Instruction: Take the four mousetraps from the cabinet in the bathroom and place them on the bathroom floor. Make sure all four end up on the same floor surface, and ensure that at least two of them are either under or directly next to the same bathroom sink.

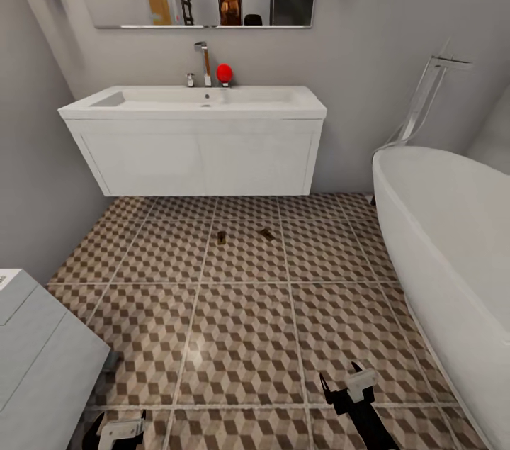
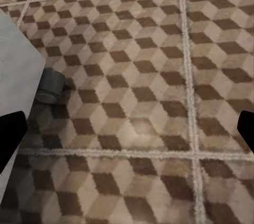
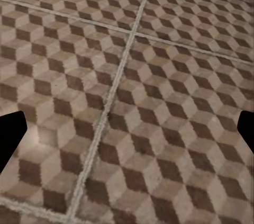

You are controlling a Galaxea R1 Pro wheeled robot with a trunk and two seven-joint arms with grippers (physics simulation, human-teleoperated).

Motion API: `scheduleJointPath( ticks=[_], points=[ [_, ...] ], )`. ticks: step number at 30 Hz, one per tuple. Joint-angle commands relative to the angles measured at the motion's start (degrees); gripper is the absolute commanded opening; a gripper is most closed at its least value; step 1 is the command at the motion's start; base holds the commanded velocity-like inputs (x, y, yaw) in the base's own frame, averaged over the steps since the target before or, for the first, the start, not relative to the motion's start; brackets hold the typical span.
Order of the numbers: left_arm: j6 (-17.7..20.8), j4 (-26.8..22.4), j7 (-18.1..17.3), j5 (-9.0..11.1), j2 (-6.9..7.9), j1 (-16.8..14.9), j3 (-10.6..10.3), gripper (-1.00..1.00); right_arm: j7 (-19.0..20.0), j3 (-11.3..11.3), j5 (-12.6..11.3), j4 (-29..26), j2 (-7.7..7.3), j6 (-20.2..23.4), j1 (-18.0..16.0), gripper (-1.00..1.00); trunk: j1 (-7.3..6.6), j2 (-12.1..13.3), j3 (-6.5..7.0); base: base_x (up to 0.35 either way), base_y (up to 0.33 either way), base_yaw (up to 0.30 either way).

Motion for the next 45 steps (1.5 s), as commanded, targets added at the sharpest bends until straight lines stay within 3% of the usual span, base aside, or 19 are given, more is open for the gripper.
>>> scheduleJointPath(
  ticks=[1,45],
  points=[
    [-0.2,0.2,0.5,-0.1,-0.03,-0.1,-0.5,1.00,-0.2,-0.2,0.6,0.0,-0.01,-0.1,0.0,1.00,-0.24,0.4,0.14,0.000,0.000,0.000],
    [0.0,0.2,0.5,-0.1,-0.99,0.3,-0.5,1.00,-0.1,-0.2,0.5,0.0,0.16,0.0,0.3,1.00,-9.90,18.0,8.04,0.000,0.000,0.000]
  ],
)
